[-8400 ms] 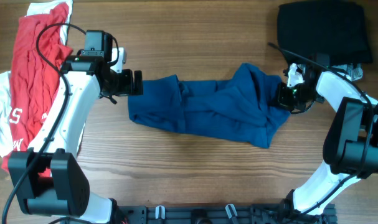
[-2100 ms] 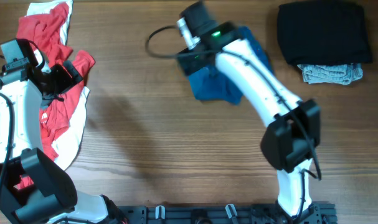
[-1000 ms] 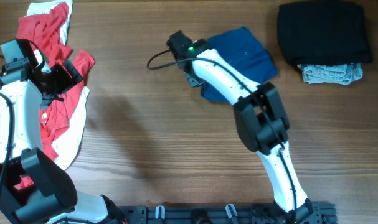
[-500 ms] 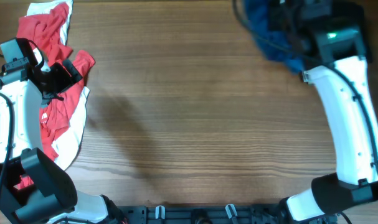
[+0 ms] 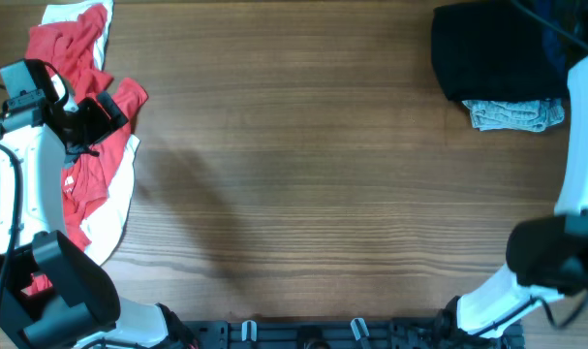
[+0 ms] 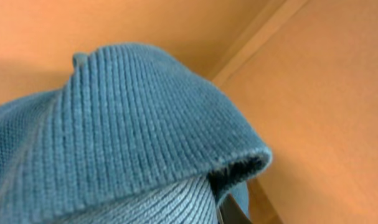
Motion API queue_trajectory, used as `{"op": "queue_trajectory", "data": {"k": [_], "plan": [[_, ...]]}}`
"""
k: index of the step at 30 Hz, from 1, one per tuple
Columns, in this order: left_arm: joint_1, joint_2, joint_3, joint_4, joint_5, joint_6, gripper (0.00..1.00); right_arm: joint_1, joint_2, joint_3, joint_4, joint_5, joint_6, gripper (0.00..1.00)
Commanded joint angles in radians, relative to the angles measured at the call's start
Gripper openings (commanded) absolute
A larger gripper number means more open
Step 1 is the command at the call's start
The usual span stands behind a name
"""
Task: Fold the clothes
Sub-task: 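Carry the bundle to the top right and place it on the grey stack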
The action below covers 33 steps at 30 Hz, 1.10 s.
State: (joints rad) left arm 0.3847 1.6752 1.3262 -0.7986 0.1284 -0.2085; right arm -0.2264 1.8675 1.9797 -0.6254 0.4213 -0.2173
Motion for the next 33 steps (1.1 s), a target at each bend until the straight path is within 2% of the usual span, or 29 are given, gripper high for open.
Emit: {"op": "queue_trajectory", "data": {"k": [1,9,15,25,26,27,29,30,33], "plan": [[0.005,-0.01,0.017,0.006,0.012,-0.009,1.0,-0.032,0.088,0.013,0.097,0.09,-0.099,0.04],[0.005,-0.01,0.017,0.011,0.012,-0.009,1.0,-0.071,0.156,0.013,0.254,0.095,-0.176,0.04],[0.005,-0.01,0.017,0.011,0.012,-0.01,1.0,-0.047,0.203,0.013,0.165,-0.015,-0.135,0.04],[0.005,-0.01,0.017,0.018,0.012,-0.009,1.0,0.122,0.285,0.011,0.101,-0.039,-0.066,0.04],[0.005,-0.01,0.017,0.019,0.012,-0.009,1.0,0.14,0.285,0.011,0.101,-0.038,-0.052,0.12],[0.005,-0.01,0.017,0.021,0.012,-0.009,1.0,0.158,0.285,0.011,0.101,-0.04,-0.033,0.34],[0.005,-0.01,0.017,0.021,0.012,-0.009,1.0,0.189,0.285,0.011,0.09,-0.042,0.006,0.87],[0.005,-0.01,0.017,0.021,0.012,-0.009,1.0,0.2,0.285,0.011,0.081,-0.042,0.009,0.99],[0.005,-0.01,0.017,0.021,0.012,-0.009,1.0,0.224,0.278,0.011,0.041,-0.038,0.009,0.99]]}}
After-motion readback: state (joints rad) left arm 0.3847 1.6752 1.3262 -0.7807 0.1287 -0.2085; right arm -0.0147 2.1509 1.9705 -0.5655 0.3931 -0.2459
